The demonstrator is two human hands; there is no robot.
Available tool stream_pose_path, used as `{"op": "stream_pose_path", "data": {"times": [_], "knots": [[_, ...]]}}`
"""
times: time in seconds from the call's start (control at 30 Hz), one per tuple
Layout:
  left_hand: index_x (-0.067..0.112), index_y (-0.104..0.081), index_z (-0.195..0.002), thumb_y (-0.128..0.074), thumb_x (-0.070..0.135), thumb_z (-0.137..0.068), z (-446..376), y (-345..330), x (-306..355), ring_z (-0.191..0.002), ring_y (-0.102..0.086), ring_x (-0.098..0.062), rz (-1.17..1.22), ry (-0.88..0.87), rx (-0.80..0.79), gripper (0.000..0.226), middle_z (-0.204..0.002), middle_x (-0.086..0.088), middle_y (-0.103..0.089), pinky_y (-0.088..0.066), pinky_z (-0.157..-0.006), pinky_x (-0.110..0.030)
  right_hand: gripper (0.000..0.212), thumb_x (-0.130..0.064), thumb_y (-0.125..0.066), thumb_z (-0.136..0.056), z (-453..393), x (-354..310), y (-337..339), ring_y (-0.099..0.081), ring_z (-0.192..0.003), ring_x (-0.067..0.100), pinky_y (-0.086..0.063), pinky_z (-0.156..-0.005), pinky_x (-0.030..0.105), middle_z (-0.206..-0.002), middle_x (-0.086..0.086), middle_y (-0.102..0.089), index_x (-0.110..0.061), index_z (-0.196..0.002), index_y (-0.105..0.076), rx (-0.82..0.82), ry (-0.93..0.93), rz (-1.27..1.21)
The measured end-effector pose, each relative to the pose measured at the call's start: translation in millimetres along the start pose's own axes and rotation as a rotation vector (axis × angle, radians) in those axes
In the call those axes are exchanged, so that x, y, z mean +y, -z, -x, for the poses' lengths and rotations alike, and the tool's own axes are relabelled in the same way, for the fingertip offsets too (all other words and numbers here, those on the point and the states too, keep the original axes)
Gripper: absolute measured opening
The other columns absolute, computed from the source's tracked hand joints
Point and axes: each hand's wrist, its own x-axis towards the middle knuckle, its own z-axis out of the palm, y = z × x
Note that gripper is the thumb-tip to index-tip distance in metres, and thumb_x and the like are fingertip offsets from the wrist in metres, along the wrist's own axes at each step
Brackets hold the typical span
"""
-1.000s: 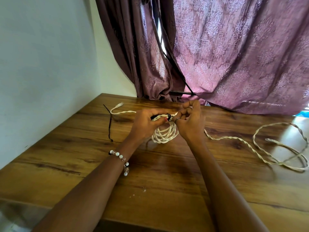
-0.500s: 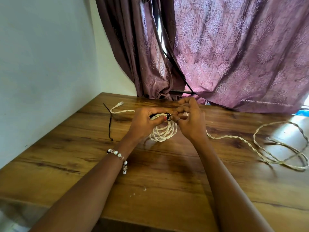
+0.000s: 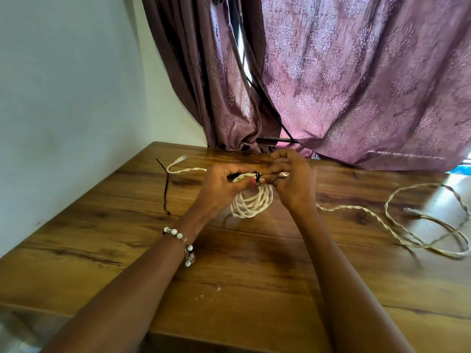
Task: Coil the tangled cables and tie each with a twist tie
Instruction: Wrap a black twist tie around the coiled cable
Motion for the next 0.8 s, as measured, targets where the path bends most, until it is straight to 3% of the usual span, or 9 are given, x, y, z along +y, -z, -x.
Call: {"op": "stream_pose_path", "data": {"times": [0.13,0.27,0.4,0.63,0.8], "knots": [[0.014,-0.071,-0.103,-0.070,0.003,-0.082,-1.9,-2.1,-2.8,-0.087,-0.069,-0.008,0.023,0.036,0.033,0.024,-0.093,0.005,-0.073,-0.055,-0.079,-0.023,0.033,0.009,-0.075,-0.072,3.7,1.1,-1.4,-0.062,-0.061,-0.012,-0.045,-0.058,0.005,-0.070,-0.003,-0.067,-0.002,-0.099,-0.059,0.041,-0.004,-0.063],[0.013,-0.072,-0.100,-0.069,0.005,-0.083,-3.9,-2.9,-7.2,-0.084,-0.070,-0.012,0.075,0.097,0.142,0.019,-0.090,-0.001,-0.074,-0.056,-0.078,-0.027,0.012,-0.002,-0.078,-0.071,1.6,5.0,-7.5,-0.057,-0.063,-0.006,-0.041,-0.061,0.008,-0.074,-0.003,-0.066,-0.005,-0.082,-0.073,0.060,0.062,0.032],[0.007,-0.073,-0.101,-0.071,0.006,-0.081,-6.5,-2.9,-14.4,-0.085,-0.070,-0.018,0.059,0.117,0.197,0.020,-0.091,-0.006,-0.074,-0.056,-0.079,-0.032,0.012,-0.011,-0.073,-0.080,2.4,9.1,-12.6,-0.064,-0.073,0.011,-0.048,-0.065,0.016,-0.084,0.002,-0.072,-0.014,-0.091,-0.077,0.002,0.062,0.076],[0.009,-0.073,-0.101,-0.070,0.006,-0.082,-5.7,-5.4,-15.4,-0.085,-0.070,-0.013,0.071,0.098,0.150,0.020,-0.092,-0.003,-0.074,-0.056,-0.076,-0.026,0.007,-0.005,-0.071,-0.078,6.7,-0.2,-13.0,-0.061,-0.066,0.010,-0.050,-0.064,0.026,-0.070,-0.004,-0.068,-0.010,-0.079,-0.076,0.069,-0.130,-0.050],[0.006,-0.072,-0.102,-0.070,0.005,-0.082,-3.7,-6.3,-17.2,-0.090,-0.070,-0.013,0.057,0.076,0.124,0.020,-0.097,-0.005,-0.073,-0.055,-0.081,-0.025,0.007,-0.003,-0.073,-0.075,5.8,2.1,-10.0,-0.066,-0.067,0.024,-0.055,-0.065,0.041,-0.069,0.005,-0.071,-0.009,-0.072,-0.074,0.035,-0.241,-0.119]]}}
